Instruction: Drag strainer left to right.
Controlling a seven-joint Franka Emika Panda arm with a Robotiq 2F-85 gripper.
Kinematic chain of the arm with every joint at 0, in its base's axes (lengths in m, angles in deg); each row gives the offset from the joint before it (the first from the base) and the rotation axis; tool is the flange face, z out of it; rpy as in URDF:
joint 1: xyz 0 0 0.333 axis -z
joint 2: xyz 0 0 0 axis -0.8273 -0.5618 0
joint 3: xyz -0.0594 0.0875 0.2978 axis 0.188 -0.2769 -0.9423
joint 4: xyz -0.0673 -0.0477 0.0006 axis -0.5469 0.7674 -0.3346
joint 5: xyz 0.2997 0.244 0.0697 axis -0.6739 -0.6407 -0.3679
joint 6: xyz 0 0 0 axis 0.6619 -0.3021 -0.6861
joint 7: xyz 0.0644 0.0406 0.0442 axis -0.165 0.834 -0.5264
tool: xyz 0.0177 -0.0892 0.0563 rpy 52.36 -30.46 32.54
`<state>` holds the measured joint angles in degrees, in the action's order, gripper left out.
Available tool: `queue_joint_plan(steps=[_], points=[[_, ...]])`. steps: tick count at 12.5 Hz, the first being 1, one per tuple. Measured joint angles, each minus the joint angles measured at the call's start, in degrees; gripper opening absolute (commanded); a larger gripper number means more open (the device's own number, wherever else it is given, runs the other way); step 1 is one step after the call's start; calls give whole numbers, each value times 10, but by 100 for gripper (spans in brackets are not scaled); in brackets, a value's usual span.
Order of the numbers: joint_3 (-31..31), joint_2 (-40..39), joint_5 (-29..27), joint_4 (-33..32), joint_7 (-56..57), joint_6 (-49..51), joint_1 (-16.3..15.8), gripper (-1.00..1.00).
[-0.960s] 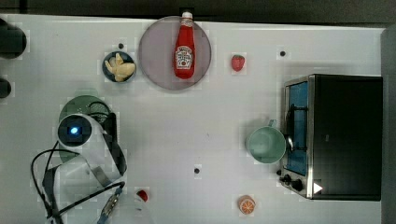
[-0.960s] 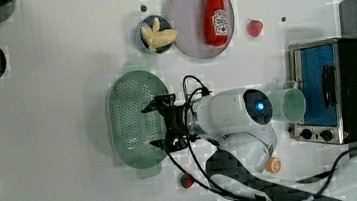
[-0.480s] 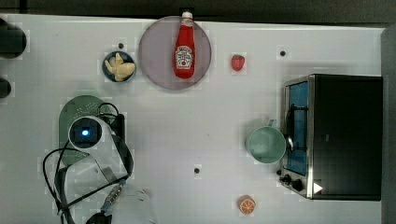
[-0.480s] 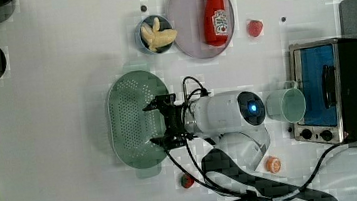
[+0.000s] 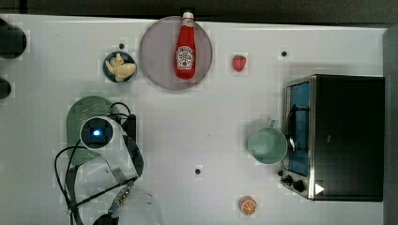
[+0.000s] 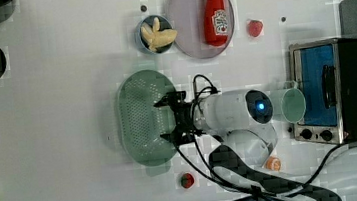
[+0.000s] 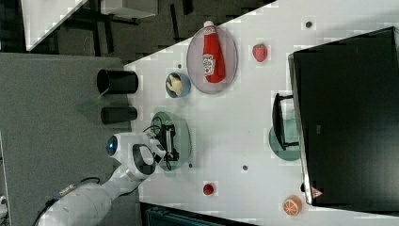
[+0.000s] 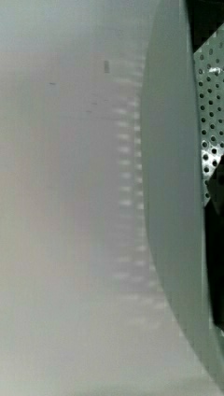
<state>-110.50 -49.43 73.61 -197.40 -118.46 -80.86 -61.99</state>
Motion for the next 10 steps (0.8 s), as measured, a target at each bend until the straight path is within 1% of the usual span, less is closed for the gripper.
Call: queue_joint_plan(steps=[2, 4, 5, 7, 9, 10], points=[[3, 26, -2, -20, -1, 11, 14, 100], [12, 49, 15, -28, -2, 17, 24, 100], [18, 54, 16, -29, 2, 10, 30, 100], [25, 48, -11, -28, 8, 1, 45, 100], [41, 57, 2, -48, 30, 8, 56, 100], [55, 57, 2, -55, 49, 21, 56, 100]])
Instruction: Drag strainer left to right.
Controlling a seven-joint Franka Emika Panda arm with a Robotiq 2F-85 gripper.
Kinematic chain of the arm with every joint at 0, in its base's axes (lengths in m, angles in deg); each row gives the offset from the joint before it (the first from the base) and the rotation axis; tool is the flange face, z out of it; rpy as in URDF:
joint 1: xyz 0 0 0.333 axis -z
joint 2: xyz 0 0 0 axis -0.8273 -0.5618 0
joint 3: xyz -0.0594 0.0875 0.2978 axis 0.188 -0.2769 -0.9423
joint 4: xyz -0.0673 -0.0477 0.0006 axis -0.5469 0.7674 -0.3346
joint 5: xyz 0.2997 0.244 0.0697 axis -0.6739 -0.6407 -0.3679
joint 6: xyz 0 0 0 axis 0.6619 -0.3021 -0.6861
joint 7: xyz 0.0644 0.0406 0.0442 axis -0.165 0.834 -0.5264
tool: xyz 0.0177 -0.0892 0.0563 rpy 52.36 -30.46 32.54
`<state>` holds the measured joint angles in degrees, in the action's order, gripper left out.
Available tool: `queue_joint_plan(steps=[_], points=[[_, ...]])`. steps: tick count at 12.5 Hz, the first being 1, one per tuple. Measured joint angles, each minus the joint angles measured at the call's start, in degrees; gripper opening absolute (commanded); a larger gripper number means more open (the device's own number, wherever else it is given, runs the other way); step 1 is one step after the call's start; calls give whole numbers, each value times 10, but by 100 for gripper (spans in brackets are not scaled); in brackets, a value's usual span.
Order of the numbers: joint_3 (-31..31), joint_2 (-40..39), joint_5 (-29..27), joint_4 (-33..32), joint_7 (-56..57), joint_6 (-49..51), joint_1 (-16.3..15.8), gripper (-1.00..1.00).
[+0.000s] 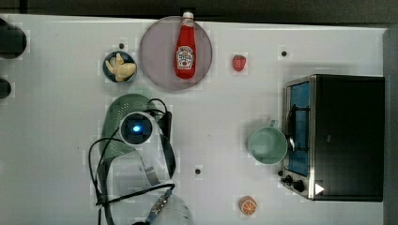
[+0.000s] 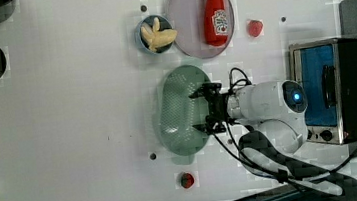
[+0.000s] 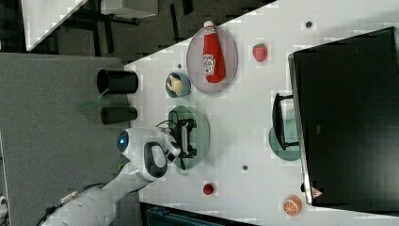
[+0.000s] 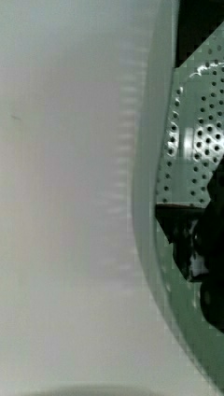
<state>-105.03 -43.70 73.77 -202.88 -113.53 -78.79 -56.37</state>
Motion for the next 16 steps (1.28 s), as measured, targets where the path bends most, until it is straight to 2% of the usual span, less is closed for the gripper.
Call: queue_joint_plan(steps=[3, 8, 16], points=[[30, 0, -6, -22, 44, -9, 19, 100], [67, 4, -3, -16, 126, -7, 45, 100], [168, 7, -1, -15, 222, -13, 49, 100]])
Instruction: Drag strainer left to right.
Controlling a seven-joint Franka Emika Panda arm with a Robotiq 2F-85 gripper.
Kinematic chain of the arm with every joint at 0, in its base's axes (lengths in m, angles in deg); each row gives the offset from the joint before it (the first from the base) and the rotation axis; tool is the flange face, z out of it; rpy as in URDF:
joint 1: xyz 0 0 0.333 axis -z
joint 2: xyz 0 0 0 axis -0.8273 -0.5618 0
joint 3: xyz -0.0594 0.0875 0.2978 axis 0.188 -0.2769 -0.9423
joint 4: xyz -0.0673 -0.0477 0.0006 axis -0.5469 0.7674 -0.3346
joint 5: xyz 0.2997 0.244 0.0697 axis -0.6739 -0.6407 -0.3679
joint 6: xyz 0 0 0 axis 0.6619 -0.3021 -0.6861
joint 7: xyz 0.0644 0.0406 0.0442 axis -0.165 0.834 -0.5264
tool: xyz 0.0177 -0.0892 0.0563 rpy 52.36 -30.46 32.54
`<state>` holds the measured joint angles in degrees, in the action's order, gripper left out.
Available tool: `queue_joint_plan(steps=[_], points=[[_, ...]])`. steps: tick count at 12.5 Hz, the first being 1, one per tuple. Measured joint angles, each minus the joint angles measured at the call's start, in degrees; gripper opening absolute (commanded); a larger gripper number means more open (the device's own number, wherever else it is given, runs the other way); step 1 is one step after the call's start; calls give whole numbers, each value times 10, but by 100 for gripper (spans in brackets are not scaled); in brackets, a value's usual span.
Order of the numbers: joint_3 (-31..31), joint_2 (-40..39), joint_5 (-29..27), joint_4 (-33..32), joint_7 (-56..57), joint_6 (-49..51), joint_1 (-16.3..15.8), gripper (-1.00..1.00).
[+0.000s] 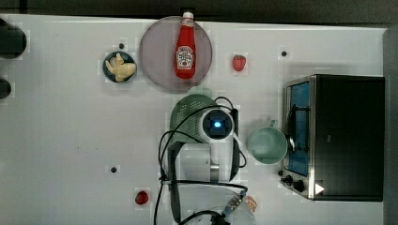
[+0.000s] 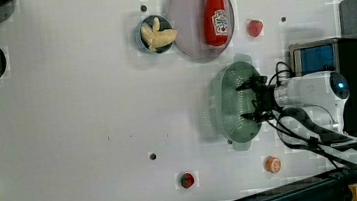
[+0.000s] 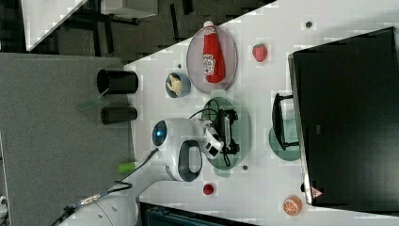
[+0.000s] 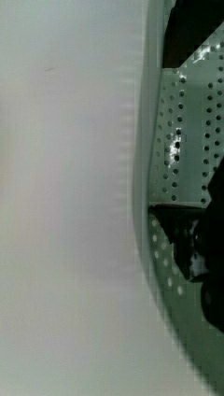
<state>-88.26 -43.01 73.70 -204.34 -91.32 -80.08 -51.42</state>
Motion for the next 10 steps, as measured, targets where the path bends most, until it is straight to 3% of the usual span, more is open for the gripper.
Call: queue_joint_plan(steps=[6, 10], points=[[50, 3, -10, -4, 44, -2, 20, 100], [20, 30, 7, -6, 157, 60, 24, 100]])
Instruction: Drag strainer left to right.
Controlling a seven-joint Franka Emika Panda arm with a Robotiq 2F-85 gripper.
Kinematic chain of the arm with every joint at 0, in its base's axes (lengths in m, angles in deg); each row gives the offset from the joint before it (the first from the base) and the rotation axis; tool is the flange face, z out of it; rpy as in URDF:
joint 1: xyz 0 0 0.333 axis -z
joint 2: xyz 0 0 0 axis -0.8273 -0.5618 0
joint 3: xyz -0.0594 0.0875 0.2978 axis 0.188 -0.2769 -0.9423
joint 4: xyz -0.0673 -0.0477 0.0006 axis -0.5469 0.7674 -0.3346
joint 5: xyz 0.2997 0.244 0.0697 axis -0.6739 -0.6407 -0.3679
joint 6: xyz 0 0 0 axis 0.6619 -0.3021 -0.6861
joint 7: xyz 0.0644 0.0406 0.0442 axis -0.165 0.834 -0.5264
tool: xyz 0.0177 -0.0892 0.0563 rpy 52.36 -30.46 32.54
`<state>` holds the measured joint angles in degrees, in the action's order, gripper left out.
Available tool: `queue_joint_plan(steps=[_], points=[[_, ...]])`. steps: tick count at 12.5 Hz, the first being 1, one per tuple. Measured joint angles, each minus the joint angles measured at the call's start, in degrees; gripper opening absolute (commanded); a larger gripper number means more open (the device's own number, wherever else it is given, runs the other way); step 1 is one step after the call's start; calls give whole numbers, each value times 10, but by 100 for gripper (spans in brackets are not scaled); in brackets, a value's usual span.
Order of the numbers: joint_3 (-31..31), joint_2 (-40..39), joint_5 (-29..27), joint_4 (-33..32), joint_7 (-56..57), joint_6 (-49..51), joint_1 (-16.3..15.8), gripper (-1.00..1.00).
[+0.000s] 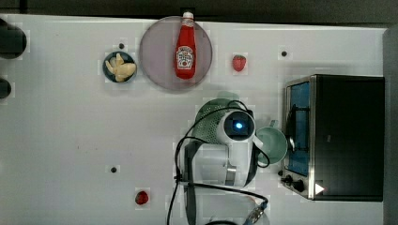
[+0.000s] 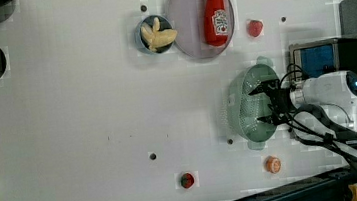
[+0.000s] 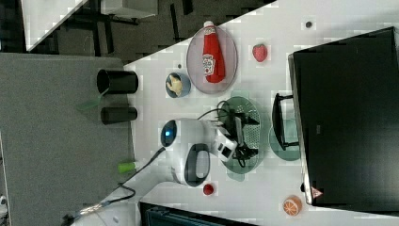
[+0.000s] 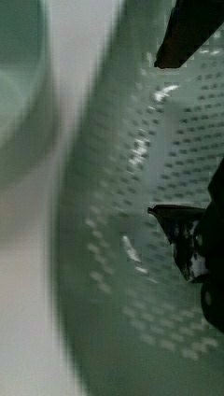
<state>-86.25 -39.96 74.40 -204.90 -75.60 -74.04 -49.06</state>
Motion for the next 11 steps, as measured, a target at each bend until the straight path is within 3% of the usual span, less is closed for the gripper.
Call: queue_joint_plan(steps=[4, 6, 8, 11], points=[[-45, 152, -4, 19, 126, 194, -12, 100], [-40, 225, -12, 90, 163, 309, -24, 100], [-45, 289, -34, 166, 190, 419, -16, 100], [-34, 360, -80, 251, 223, 519, -17, 100]])
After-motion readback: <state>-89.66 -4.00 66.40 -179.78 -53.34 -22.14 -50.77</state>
